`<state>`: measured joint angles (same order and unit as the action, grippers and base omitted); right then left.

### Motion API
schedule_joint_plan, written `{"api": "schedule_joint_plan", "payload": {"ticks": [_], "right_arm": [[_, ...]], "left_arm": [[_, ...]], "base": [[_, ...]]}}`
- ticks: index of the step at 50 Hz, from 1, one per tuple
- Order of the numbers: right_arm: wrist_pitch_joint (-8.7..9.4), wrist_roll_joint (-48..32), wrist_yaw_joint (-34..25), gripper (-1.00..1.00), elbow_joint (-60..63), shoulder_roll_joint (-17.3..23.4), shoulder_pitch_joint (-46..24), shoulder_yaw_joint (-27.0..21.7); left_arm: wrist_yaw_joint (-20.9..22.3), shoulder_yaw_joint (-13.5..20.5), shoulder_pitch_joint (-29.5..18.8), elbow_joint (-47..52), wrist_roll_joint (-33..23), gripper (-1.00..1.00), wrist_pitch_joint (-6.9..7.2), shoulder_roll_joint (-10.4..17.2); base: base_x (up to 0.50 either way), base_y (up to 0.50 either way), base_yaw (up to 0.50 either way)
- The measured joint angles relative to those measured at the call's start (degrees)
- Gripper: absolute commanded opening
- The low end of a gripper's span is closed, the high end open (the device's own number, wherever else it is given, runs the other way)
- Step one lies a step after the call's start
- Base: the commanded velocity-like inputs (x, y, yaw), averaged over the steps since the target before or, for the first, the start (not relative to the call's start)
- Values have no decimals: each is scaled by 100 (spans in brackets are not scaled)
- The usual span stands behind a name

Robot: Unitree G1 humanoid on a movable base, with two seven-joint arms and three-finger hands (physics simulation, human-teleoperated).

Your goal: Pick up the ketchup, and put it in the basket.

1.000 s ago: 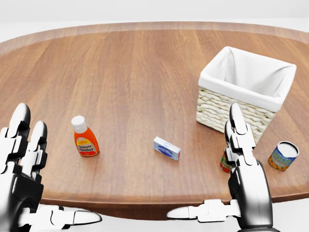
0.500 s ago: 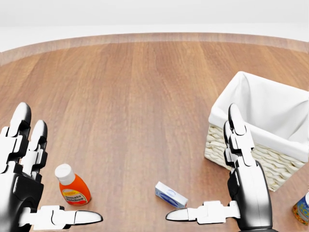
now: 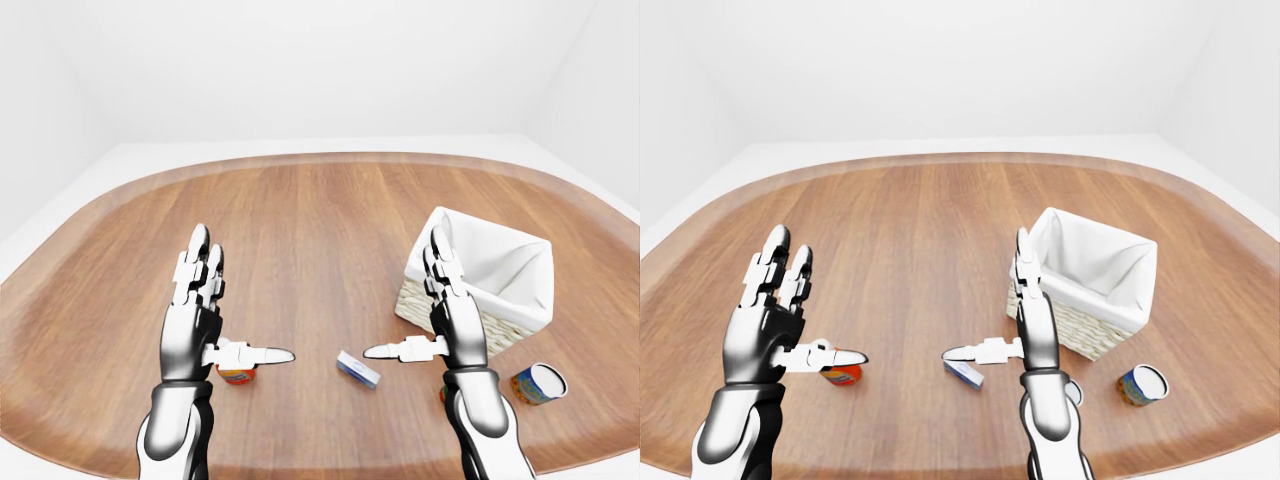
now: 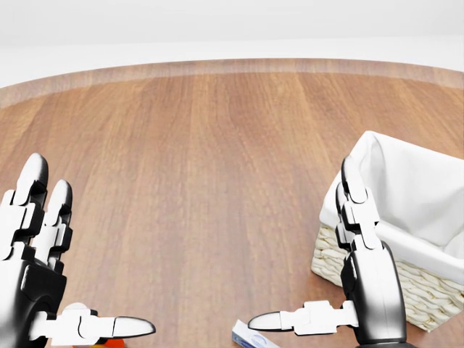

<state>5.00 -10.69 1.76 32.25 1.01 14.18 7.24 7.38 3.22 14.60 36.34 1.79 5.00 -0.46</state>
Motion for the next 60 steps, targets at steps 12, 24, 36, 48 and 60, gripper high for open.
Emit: {"api": "schedule_joint_plan", "payload": {"ticks": [12,24,36,48,60], "right_arm": [[-8,-27,24,100,-43,-4,-6,-4],[-26,-27,34,100,-93,-13,-26,-36],[-58,-31,45,100,-158,-26,-51,-81],[-62,-43,68,100,-184,-39,-72,-124],[-64,-54,73,100,-191,-43,-77,-142]], "left_arm": [[16,0,15,-2,-5,100,0,7],[74,145,49,19,-3,100,0,1],[205,583,45,-330,9,100,-31,-27],[348,939,67,-1019,-113,100,-545,-34],[402,1190,2,-1597,-205,100,-945,12]], "base": [[0,0,0],[0,0,0],[0,0,0],[0,0,0],[0,0,0]]}}
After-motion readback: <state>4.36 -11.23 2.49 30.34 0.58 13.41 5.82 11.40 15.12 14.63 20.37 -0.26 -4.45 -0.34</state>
